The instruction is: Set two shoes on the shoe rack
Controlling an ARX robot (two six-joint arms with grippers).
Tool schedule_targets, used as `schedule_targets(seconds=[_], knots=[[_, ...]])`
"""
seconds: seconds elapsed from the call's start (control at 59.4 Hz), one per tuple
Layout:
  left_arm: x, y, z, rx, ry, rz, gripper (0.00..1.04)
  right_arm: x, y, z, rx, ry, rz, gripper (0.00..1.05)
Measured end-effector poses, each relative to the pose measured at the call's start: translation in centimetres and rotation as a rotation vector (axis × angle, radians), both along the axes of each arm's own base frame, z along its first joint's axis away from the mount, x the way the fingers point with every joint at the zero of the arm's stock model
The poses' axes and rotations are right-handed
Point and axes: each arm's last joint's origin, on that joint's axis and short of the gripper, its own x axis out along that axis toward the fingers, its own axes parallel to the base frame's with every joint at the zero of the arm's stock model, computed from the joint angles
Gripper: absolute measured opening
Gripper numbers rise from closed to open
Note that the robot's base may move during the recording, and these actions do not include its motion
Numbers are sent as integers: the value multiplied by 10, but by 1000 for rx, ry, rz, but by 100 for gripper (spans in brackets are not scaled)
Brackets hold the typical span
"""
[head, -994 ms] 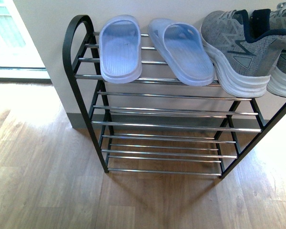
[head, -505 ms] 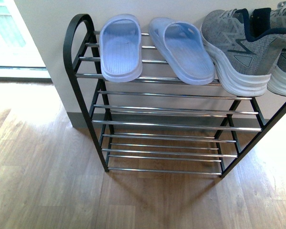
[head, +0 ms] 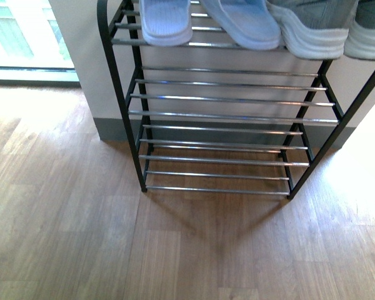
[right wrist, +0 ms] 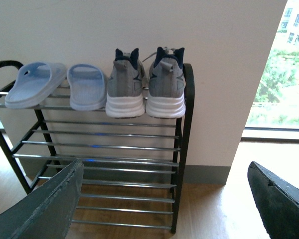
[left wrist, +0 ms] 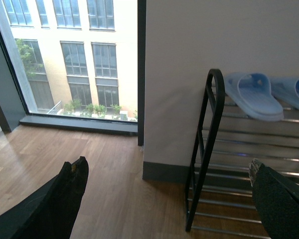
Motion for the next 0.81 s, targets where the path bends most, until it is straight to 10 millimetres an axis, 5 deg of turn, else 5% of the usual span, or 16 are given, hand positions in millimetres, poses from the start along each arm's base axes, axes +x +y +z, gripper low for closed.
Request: schedule_targets(seconds=[0.808], knots=[[0,0,0,0,0,0,95,0,0,0,0,0,0,95]])
